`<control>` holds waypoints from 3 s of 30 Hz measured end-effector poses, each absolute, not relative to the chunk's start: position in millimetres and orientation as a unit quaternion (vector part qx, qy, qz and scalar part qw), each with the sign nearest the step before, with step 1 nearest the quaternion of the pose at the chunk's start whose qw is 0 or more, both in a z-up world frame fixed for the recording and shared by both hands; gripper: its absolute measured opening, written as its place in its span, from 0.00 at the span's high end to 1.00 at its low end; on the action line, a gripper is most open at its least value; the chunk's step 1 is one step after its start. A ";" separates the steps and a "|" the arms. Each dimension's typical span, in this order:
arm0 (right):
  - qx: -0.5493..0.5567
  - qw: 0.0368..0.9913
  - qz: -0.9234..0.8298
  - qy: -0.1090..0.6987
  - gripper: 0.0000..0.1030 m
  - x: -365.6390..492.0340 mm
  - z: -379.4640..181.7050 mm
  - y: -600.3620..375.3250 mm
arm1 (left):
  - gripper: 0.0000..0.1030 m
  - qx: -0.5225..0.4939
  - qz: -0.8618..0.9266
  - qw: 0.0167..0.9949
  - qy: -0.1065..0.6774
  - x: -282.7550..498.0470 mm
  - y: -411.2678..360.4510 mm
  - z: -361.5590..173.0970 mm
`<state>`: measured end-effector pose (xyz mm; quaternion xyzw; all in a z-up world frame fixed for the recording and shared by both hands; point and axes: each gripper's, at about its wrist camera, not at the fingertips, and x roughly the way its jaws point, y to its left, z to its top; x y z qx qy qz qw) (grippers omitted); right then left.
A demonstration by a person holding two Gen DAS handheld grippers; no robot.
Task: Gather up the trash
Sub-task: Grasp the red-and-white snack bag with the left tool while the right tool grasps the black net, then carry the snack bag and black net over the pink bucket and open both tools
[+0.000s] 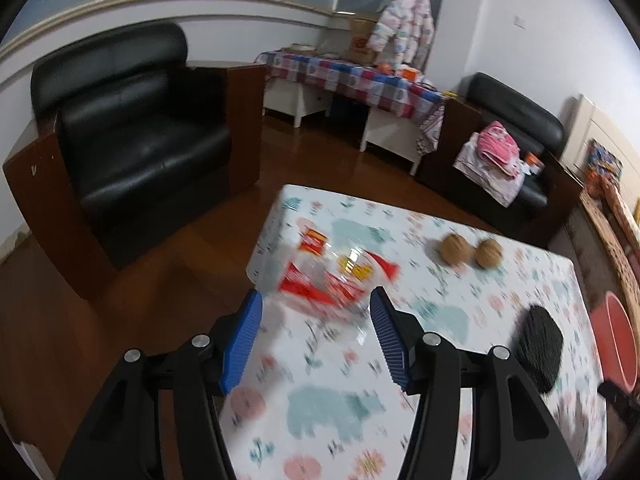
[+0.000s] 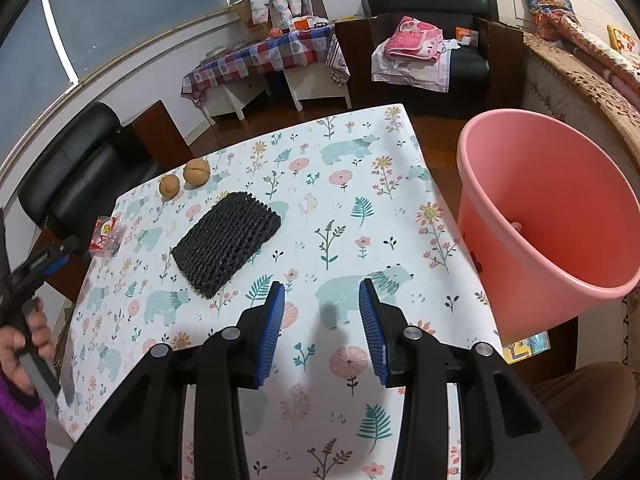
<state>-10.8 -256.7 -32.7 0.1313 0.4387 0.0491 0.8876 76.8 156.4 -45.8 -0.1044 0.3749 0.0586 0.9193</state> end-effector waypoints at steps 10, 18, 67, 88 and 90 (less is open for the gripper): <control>0.123 0.886 0.050 0.445 0.62 -4.1 -35.7 -251.1 | 0.46 -0.086 0.071 0.911 0.397 122.5 165.0 -73.9; 0.110 0.885 0.065 0.448 0.62 4.1 -35.1 -235.9 | 0.54 -0.060 0.066 0.911 0.403 127.7 155.5 -86.1; 0.046 0.883 0.110 0.455 0.81 64.4 -53.2 -148.4 | 0.84 -0.119 -0.061 0.914 0.384 47.0 88.9 -50.7; 0.072 0.891 0.093 0.438 0.89 18.7 -26.2 -209.2 | 0.84 -0.110 -0.088 0.917 0.373 31.2 65.0 -35.8; 0.072 0.892 0.088 0.437 0.89 13.1 -25.4 -216.2 | 0.84 -0.110 -0.093 0.917 0.373 29.9 59.7 -34.2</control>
